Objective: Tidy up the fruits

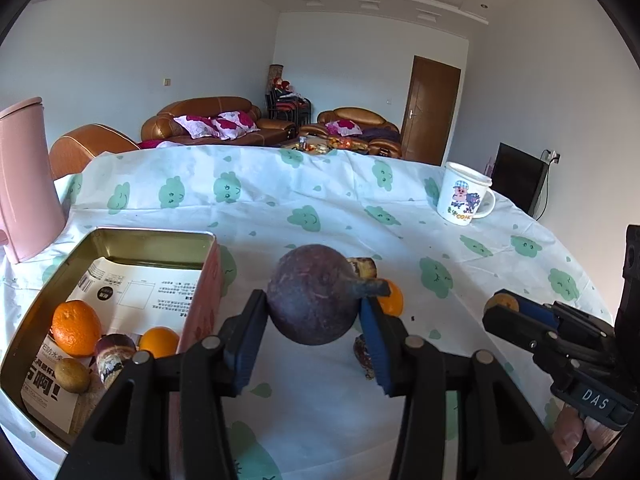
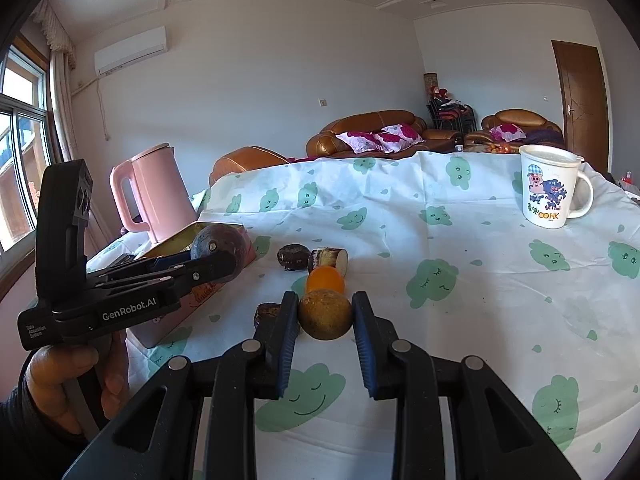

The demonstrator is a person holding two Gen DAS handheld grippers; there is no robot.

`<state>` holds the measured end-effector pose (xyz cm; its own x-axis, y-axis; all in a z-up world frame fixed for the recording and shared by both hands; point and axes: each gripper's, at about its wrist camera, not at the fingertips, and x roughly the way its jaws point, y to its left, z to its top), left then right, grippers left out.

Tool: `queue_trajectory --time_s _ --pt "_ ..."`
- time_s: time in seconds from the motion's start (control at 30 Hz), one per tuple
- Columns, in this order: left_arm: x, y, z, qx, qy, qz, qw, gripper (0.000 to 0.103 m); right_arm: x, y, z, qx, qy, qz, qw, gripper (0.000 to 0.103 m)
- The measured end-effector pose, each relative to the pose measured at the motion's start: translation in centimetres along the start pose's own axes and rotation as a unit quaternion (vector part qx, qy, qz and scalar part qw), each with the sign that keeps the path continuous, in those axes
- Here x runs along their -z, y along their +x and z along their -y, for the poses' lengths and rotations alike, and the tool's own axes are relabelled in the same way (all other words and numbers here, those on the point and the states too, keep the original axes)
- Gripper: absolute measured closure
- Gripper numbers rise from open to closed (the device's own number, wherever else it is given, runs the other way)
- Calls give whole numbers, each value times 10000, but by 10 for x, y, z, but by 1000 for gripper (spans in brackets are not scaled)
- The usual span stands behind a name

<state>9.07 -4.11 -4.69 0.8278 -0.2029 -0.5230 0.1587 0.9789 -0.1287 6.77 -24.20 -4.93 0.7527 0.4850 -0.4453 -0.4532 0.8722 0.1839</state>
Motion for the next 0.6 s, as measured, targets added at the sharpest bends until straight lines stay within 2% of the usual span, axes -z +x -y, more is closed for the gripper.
queue_trajectory --time_s 0.6 --pt "3 -22 8 -213 206 566 9980 54 1 -16 -6 -82 -214 488 9985 74"
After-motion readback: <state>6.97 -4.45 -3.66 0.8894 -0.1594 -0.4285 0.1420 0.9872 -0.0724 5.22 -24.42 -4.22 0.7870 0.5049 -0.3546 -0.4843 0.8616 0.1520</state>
